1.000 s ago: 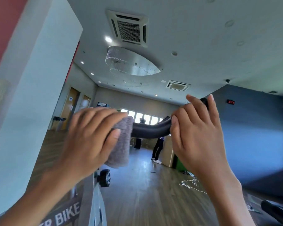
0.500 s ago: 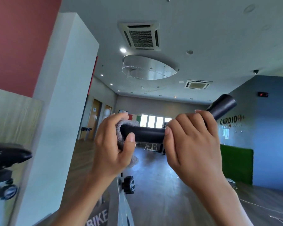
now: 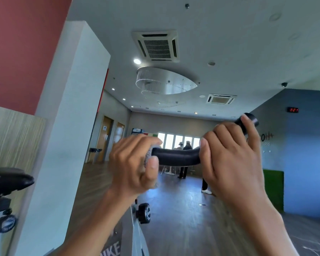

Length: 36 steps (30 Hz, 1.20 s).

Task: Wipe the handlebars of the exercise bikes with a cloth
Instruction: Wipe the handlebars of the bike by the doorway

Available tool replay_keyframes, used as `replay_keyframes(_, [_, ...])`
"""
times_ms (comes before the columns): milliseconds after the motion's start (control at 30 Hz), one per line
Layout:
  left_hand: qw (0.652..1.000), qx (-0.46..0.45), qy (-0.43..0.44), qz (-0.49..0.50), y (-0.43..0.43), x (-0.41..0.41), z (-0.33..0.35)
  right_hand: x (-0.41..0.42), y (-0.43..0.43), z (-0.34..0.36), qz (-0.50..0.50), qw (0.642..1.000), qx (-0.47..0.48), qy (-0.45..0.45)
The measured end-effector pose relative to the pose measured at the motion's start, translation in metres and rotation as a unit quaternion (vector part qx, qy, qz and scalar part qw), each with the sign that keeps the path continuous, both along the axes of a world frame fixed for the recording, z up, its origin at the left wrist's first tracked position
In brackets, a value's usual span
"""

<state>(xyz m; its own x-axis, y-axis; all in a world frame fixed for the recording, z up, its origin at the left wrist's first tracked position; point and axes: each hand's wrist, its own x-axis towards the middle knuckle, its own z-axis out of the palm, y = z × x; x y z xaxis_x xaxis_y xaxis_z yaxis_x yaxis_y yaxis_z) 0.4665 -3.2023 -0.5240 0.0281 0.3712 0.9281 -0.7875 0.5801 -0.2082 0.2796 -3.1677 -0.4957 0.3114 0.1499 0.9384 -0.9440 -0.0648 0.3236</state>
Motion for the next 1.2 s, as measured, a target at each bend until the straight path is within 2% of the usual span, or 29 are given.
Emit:
replay_keyframes(67, [0.999, 0.025, 0.018, 0.007, 0.006, -0.01, 0.0, 0.004, 0.0, 0.0, 0.006, 1.0, 0.001, -0.011])
replay_keyframes(200, [0.995, 0.052, -0.014, 0.082, 0.017, -0.039, 0.002, 0.004, 0.005, 0.0, 0.001, 1.0, 0.008, -0.012])
replay_keyframes(267, [0.997, 0.051, -0.029, 0.053, 0.016, -0.029, 0.002, 0.001, 0.009, 0.0, -0.022, 1.0, 0.02, 0.003])
replay_keyframes(400, [0.998, 0.033, 0.016, -0.056, 0.0, 0.002, -0.003, 0.004, 0.014, 0.001, -0.037, 0.999, 0.032, -0.005])
replay_keyframes(567, [0.966, 0.043, 0.06, -0.247, -0.021, 0.014, 0.001, 0.019, 0.016, -0.002, -0.038, 0.998, 0.025, -0.037])
replay_keyframes(600, [0.954, 0.05, 0.064, -0.288, -0.026, 0.015, 0.002, 0.021, 0.016, -0.001, -0.039, 0.998, 0.026, -0.045])
replay_keyframes(667, [0.906, 0.083, 0.093, -0.404, -0.037, 0.017, 0.003, 0.023, 0.017, 0.001, -0.038, 0.997, 0.028, -0.059])
replay_keyframes(733, [0.869, 0.097, 0.127, -0.468, -0.047, 0.017, 0.003, 0.023, 0.016, 0.001, -0.035, 0.997, 0.027, -0.069])
replay_keyframes(833, [0.894, 0.07, 0.146, -0.418, -0.051, 0.015, -0.001, 0.026, 0.014, -0.001, -0.026, 0.996, 0.024, -0.081])
replay_keyframes(933, [0.922, 0.049, 0.102, -0.369, -0.044, 0.013, -0.004, 0.029, 0.013, 0.0, -0.033, 0.996, 0.023, -0.076])
replay_keyframes(967, [0.919, 0.06, 0.096, -0.379, -0.043, 0.015, -0.002, 0.028, 0.012, 0.0, -0.036, 0.997, 0.022, -0.071])
replay_keyframes(1100, [0.86, 0.121, 0.045, -0.494, -0.039, 0.023, 0.001, 0.022, 0.015, -0.004, -0.041, 0.997, 0.034, -0.05])
replay_keyframes(1200, [0.865, 0.146, 0.037, -0.478, -0.033, 0.023, 0.0, 0.024, 0.019, -0.006, -0.031, 0.995, 0.07, -0.057])
